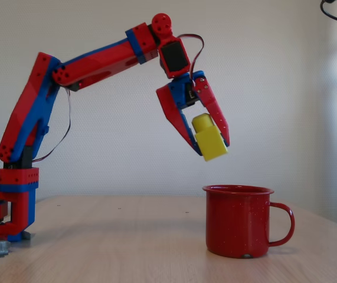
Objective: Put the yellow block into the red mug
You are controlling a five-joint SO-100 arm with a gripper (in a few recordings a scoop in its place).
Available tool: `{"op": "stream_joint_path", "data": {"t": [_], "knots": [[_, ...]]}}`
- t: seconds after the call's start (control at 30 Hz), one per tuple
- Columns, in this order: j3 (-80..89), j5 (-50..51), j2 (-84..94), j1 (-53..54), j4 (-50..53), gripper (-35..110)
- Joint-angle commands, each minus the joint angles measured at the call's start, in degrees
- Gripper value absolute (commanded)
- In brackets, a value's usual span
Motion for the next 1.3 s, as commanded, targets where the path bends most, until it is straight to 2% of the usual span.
{"op": "stream_joint_path", "data": {"t": [0.0,0.4,0.8,0.97,1.1,1.27], "knots": [[-7.1,1.6,0.7,-0.5,0.6,0],[-10.3,2.6,-10.3,-2.1,-3.5,0],[-10.3,1.1,-12.2,-1.7,-8.4,3],[-10.3,3.7,-12.5,-1.1,-8.4,21],[-9.3,4.0,-12.3,-1.1,-7.4,44],[-9.1,4.2,-12.3,-0.8,-6.6,53]]}}
